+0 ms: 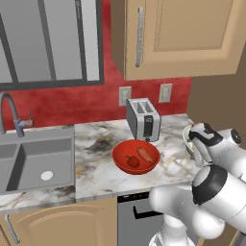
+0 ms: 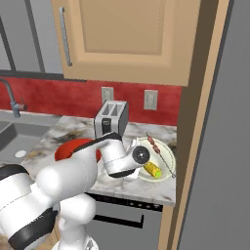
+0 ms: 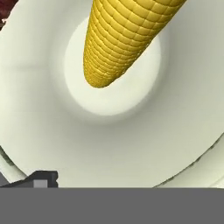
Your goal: Place the bowl containing the corn and kebab skewer in the microwave. Close the microwave door and press the start button to microwave the meal.
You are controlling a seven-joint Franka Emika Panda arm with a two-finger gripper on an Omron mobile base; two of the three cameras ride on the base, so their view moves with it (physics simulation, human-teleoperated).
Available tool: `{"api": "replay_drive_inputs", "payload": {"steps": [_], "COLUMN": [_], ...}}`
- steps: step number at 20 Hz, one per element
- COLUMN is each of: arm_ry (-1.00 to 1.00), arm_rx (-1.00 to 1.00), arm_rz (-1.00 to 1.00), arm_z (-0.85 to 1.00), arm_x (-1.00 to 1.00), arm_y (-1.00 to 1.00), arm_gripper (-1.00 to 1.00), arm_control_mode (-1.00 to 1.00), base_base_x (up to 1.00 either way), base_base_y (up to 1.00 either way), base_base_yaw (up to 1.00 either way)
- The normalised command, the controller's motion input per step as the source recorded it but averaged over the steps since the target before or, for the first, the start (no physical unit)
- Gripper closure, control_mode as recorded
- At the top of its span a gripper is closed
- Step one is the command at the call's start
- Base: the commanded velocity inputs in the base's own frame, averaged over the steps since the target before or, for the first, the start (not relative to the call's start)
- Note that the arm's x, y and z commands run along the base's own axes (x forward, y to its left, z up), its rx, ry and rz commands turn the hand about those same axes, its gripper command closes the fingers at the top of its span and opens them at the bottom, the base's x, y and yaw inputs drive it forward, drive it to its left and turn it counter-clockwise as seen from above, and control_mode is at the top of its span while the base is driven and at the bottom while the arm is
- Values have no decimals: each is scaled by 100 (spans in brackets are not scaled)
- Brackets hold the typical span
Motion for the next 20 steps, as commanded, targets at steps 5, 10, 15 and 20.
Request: {"api": "replay_drive_inputs", "payload": {"steps": [5,10,15,20], "arm_ry": [0,0,5,13], "arm_rx": [0,0,-3,-14], "arm_rz": [0,0,0,6], "arm_z": [-17,0,-3,-9], "arm_x": [11,0,-4,-7], "arm_y": [0,0,7,30], "arm_gripper": [100,100,100,100], "arm_control_mode": [-100,-100,-100,-100], "base_base_x": [0,0,0,0], "base_base_y": [0,0,0,0], "base_base_yaw": [0,0,0,0]}}
